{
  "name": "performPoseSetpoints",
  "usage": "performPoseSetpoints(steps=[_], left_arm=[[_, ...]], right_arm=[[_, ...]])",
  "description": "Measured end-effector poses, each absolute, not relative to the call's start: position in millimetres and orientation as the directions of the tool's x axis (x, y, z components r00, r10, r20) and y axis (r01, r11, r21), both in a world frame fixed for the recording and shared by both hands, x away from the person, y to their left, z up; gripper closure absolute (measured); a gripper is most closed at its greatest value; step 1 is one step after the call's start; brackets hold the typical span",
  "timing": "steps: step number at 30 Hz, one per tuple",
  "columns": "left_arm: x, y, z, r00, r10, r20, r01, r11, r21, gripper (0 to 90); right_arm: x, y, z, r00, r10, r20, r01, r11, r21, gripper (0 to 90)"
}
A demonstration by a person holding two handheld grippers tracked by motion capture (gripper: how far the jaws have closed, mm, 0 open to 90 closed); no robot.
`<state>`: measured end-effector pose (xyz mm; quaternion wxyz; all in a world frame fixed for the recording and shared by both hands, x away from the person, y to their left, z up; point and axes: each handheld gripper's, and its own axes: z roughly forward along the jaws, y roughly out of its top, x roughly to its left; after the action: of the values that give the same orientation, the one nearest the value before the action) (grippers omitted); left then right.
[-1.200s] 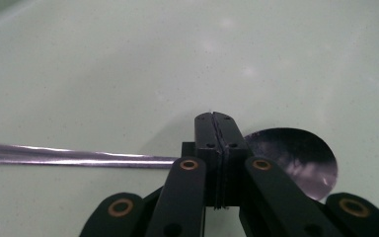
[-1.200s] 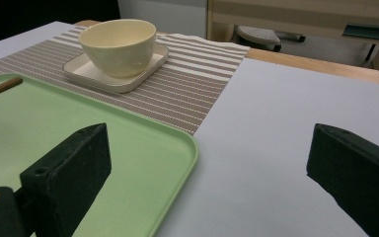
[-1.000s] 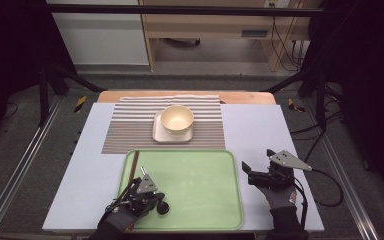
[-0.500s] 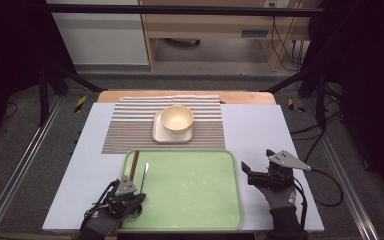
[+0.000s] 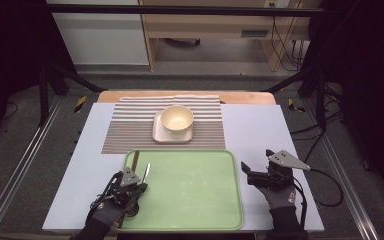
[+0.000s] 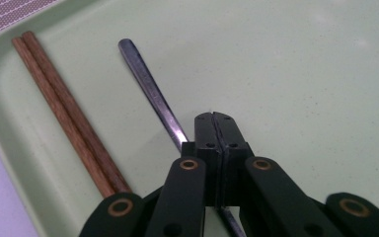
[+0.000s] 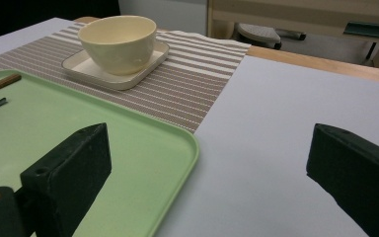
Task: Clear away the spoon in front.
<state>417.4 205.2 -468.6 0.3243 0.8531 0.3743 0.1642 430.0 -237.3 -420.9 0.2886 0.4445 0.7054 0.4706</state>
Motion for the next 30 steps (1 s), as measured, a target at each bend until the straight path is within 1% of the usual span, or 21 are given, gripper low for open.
performPoseSetpoints(steps=[13, 17, 19, 24, 26, 28, 30], left_arm=[[418.7, 212.8, -468.3, 0.642, 0.765, 0.043, 0.537, -0.489, 0.687, 88.7], [417.0, 214.1, -462.9, 0.639, 0.769, 0.040, 0.516, -0.466, 0.719, 84.8], [416.7, 215.8, -459.0, 0.638, 0.770, 0.026, 0.506, -0.444, 0.740, 80.1], [415.6, 217.7, -448.2, 0.620, 0.785, -0.012, 0.491, -0.376, 0.786, 59.1], [415.3, 217.2, -443.4, 0.615, 0.788, -0.013, 0.478, -0.360, 0.801, 52.9], [416.2, 217.4, -437.8, 0.615, 0.788, -0.017, 0.470, -0.349, 0.811, 48.9], [416.8, 218.3, -432.5, 0.610, 0.793, -0.015, 0.457, -0.336, 0.824, 46.9]], right_arm=[[429.6, -236.6, -420.5, -0.442, 0.897, 0.008, 0.353, 0.165, 0.921, 3.7], [429.4, -236.7, -420.1, -0.440, 0.898, 0.012, 0.354, 0.160, 0.922, 3.6], [429.3, -237.1, -419.9, -0.439, 0.898, 0.013, 0.353, 0.159, 0.922, 3.7], [429.2, -237.5, -419.7, -0.438, 0.899, 0.017, 0.354, 0.155, 0.922, 3.6], [429.2, -237.5, -419.7, -0.436, 0.900, 0.018, 0.355, 0.154, 0.922, 3.6], [429.5, -237.6, -419.9, -0.436, 0.900, 0.018, 0.355, 0.154, 0.922, 3.7], [429.9, -237.7, -420.0, -0.436, 0.900, 0.017, 0.355, 0.154, 0.922, 3.6]])
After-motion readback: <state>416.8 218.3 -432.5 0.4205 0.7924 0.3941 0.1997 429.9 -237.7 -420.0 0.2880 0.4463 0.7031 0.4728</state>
